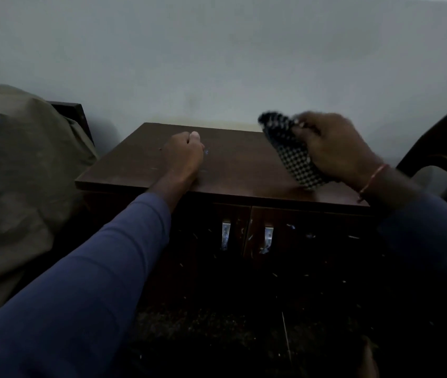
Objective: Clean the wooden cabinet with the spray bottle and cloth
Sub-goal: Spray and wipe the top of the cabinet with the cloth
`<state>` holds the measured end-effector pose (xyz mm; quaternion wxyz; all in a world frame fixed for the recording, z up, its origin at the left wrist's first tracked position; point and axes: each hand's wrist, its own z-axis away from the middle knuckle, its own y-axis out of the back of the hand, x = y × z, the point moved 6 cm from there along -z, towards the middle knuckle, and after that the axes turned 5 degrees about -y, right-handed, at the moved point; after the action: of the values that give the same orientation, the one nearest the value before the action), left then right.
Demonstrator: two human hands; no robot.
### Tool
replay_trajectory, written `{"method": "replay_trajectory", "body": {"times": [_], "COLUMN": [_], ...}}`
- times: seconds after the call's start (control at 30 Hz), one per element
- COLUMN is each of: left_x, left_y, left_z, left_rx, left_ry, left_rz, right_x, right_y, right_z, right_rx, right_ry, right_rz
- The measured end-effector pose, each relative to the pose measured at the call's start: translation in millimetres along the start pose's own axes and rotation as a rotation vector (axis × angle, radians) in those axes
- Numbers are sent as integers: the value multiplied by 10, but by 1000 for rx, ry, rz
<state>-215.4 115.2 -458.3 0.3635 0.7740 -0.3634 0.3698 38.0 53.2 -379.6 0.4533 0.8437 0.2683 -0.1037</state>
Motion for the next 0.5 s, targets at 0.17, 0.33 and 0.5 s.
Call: {"method": "replay_trajectory", "body": {"times": [0.17, 0.33, 0.5], "left_x": [-9, 7, 0], "left_y": [-12, 2, 39], "left_z": [-4, -5, 20], "left_rx": [-15, -23, -11], "left_ry": [-23, -27, -32], "left_rz": [-39, -11, -18], "right_x": [121, -849, -174], "right_y": [-367, -735, -198], "right_z": [211, 425, -103], "right_rx": [-182, -341, -169], "right_ry": [-210, 170, -362], "right_rz": [598, 252, -541]}}
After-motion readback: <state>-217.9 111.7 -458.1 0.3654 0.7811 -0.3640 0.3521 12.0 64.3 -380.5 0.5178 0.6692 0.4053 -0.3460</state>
